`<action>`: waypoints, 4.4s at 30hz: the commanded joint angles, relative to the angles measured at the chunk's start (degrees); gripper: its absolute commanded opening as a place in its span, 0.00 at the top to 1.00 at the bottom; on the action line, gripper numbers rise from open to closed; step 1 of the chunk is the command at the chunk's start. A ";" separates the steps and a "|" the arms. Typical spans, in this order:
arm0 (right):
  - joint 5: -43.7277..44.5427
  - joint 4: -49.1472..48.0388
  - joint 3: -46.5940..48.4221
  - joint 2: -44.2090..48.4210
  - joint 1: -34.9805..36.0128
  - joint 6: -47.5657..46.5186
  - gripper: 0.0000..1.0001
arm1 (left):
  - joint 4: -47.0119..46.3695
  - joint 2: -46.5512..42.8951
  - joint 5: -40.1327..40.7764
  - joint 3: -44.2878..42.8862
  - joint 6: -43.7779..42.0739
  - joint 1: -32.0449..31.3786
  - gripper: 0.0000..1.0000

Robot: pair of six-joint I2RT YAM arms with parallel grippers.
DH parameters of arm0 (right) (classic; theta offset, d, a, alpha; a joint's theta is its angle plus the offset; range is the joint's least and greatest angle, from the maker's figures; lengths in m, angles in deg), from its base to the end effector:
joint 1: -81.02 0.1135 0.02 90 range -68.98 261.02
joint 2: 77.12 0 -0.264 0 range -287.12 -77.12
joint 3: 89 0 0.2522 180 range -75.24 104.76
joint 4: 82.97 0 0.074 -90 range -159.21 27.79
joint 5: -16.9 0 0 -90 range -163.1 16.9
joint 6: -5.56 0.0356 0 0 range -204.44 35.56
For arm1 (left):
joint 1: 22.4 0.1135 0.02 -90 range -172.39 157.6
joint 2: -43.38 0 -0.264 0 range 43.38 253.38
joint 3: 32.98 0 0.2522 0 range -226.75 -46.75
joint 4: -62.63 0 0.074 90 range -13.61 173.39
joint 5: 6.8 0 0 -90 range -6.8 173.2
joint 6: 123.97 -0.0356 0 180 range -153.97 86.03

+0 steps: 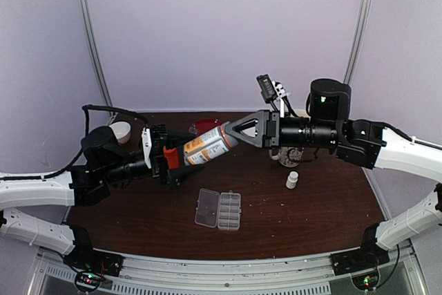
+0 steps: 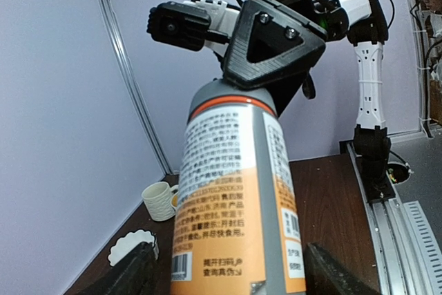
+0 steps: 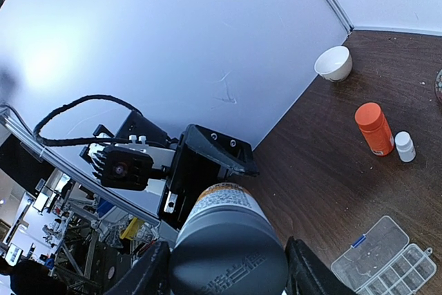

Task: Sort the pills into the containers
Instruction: Pass from the right arm to the left, then unscrew the lid of the pill bottle.

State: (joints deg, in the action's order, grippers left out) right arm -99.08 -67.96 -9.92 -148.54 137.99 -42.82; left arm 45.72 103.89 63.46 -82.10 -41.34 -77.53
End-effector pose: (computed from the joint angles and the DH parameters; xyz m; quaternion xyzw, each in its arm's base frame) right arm 0.1455 0.2524 0.3838 -0.2448 0.7054 0.5979 0.2917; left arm 0.1298 -0.2073 0.3038 0.4521 0.5004 -0.4006 0.6203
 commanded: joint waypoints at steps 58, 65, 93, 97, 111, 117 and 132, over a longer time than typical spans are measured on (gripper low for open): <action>-1.85 18.99 12.44 3.19 -1.69 -23.52 0.04 | 0.43 -6.38 -5.33 -0.13 8.29 -0.15 0.99; -2.06 24.10 10.57 5.58 -1.69 -10.83 0.10 | 2.67 -7.23 -5.39 -1.29 4.46 -0.15 0.99; -9.28 23.15 16.04 -4.19 2.35 -5.59 0.13 | 5.27 -6.26 -6.71 -3.05 2.55 -0.17 1.00; -9.92 21.24 15.26 -3.45 2.36 -5.59 0.11 | 5.57 -6.34 -6.65 -2.97 2.29 -0.16 1.00; -8.09 26.63 16.16 -4.79 2.53 -6.89 0.23 | 5.72 -6.65 -6.58 -2.81 2.31 -0.22 1.00; -7.35 28.13 17.51 -5.73 2.80 -7.80 0.26 | 5.75 -6.72 -6.83 -2.71 2.32 -0.23 1.00; -7.18 27.87 18.39 -6.24 2.88 -7.79 0.33 | 5.98 -6.31 -7.51 -2.79 2.11 -0.16 1.00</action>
State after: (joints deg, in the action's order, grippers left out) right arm -107.23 -39.80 6.62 -154.66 140.52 -50.18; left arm 54.44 97.75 56.37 -83.00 -38.57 -77.57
